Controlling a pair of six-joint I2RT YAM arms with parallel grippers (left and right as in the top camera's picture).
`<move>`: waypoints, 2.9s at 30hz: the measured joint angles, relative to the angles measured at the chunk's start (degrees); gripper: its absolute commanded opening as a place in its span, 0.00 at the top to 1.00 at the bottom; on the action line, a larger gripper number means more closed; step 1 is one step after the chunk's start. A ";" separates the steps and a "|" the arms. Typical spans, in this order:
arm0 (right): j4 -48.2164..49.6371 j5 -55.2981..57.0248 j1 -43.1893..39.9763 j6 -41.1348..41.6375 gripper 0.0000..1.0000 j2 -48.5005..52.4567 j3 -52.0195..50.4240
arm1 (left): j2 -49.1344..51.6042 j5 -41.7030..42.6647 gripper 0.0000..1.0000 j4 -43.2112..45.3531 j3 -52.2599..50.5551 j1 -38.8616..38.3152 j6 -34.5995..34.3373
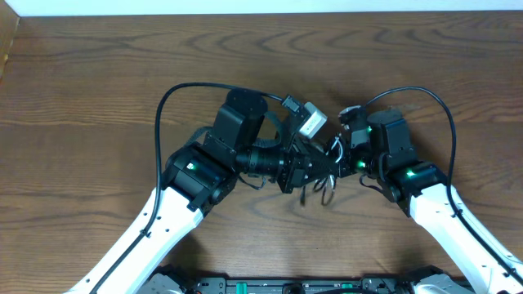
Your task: Untangle cables
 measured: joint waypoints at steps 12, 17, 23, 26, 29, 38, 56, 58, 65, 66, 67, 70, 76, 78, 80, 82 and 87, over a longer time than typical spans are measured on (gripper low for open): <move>-20.13 29.46 -1.27 14.58 0.99 0.11 0.04 | 0.00 -51.80 0.93 -26.29 0.04 3.17 0.48; -15.13 23.69 -1.38 14.03 0.99 0.11 0.04 | 0.00 -52.35 0.73 -23.37 0.04 8.66 -1.86; -3.32 -1.66 -1.36 5.35 0.99 0.13 0.00 | 2.16 -34.38 0.56 -17.05 0.07 9.27 -1.01; -0.17 -13.25 -1.36 2.05 0.99 0.15 0.00 | 5.92 -26.75 0.52 -16.11 0.07 9.27 0.55; -0.13 -17.66 -1.36 0.79 0.99 0.15 0.00 | 9.27 -23.87 0.42 -14.36 0.07 9.27 1.64; 0.04 -24.92 -1.36 -0.22 0.99 0.15 0.00 | 16.98 -18.69 0.41 -6.40 0.07 9.27 2.62; 1.42 -36.26 -1.36 -2.73 0.99 0.15 0.00 | 18.03 -22.25 0.41 -5.22 0.07 9.27 3.08; 2.32 -37.64 -1.36 -2.80 0.99 0.15 0.00 | 18.03 -22.45 0.41 -5.25 0.04 9.27 3.06; 2.67 -40.52 -1.36 -2.91 0.99 0.15 0.00 | 18.03 -20.85 0.65 -4.76 0.00 8.20 4.50; 2.64 -40.89 -1.36 -2.93 0.99 0.15 0.00 | 18.03 -19.21 0.68 -4.44 -0.07 7.74 5.86; 2.64 -41.33 -1.36 -2.93 0.99 0.15 0.02 | 18.03 -17.81 0.70 -4.33 -0.07 7.30 7.02; 2.64 -41.48 -1.36 -2.93 0.99 0.15 0.00 | 18.03 -16.02 0.92 -4.33 -0.07 6.49 8.39; 2.58 -41.40 -1.36 -2.93 0.99 0.15 0.02 | 18.03 -15.04 0.93 -4.96 -0.07 6.21 9.33; 2.16 -40.92 -1.36 -2.99 0.99 0.15 0.02 | 18.03 -15.43 0.93 -5.29 -0.07 6.21 9.33; -0.72 -37.66 -1.36 -3.21 0.96 0.15 0.04 | 18.03 -16.65 0.93 -6.29 -0.07 6.21 9.33; -5.46 -31.71 -1.36 -3.06 0.91 0.15 0.17 | 18.01 -17.44 0.93 -7.34 -0.07 6.38 9.33; -20.74 0.13 -1.27 3.28 0.72 0.15 0.17 | 14.05 -18.45 0.93 -9.84 -0.20 8.70 9.49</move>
